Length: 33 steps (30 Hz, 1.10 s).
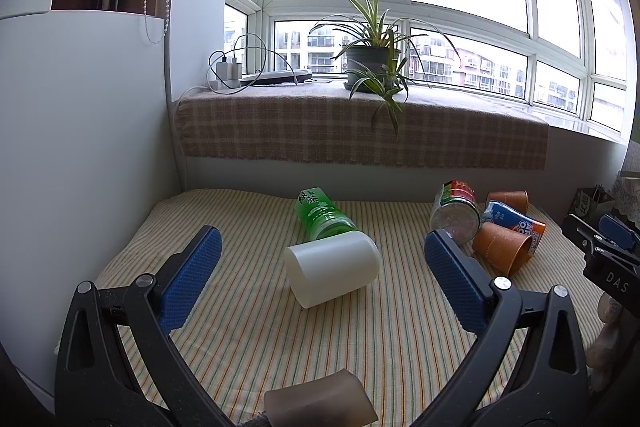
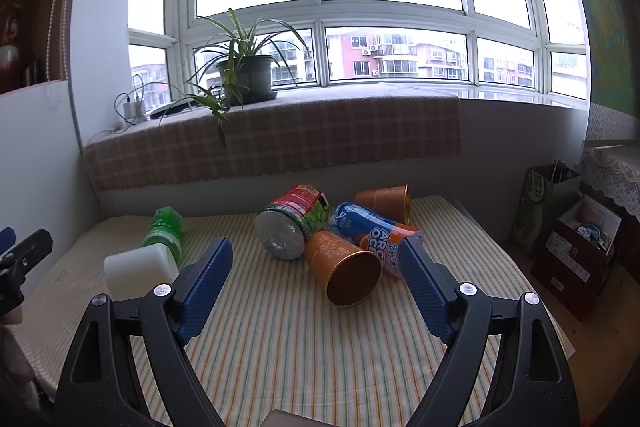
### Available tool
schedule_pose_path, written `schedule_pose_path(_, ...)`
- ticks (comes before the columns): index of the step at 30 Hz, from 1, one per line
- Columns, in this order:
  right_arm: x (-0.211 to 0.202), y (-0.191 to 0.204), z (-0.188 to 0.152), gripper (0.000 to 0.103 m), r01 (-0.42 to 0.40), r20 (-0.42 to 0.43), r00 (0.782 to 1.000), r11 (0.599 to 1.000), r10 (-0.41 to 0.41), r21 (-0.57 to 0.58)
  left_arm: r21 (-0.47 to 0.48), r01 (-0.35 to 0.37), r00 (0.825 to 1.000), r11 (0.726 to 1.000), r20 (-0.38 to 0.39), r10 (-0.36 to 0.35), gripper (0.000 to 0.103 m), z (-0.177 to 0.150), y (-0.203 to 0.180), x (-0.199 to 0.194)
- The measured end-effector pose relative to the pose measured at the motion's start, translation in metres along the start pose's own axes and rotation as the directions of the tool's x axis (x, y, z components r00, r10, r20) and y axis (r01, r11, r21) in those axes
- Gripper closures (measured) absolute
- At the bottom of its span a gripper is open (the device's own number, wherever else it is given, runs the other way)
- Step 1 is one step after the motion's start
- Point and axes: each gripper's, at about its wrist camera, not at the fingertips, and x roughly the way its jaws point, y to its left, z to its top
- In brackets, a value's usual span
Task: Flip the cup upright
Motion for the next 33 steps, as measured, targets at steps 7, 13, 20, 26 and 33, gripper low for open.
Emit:
schedule_pose_path(7,0.000,0.000,0.000,0.018,0.000,0.000,1.000,1.000,0.000,0.000,0.002,0.000,1.000,1.000,0.002,0.000,0.000,0.001,-0.003,-0.002)
schedule_pose_path(13,0.001,0.002,0.000,0.018,-0.002,-0.002,1.000,1.000,0.002,-0.008,0.003,0.001,1.000,1.000,0.002,-0.001,0.000,0.001,-0.003,-0.002)
schedule_pose_path(20,0.002,0.004,0.001,0.018,-0.003,-0.005,1.000,1.000,0.003,-0.011,-0.002,0.001,1.000,1.000,0.001,-0.001,0.000,0.000,-0.003,-0.002)
schedule_pose_path(26,0.004,0.005,0.003,0.018,0.001,-0.006,1.000,1.000,-0.001,-0.011,-0.006,0.006,1.000,1.000,-0.003,-0.006,0.000,-0.002,-0.002,0.000)
schedule_pose_path(33,0.005,0.011,0.004,0.018,0.000,-0.001,1.000,1.000,0.000,-0.029,-0.017,0.002,1.000,1.000,-0.008,-0.002,0.000,-0.005,0.004,0.004)
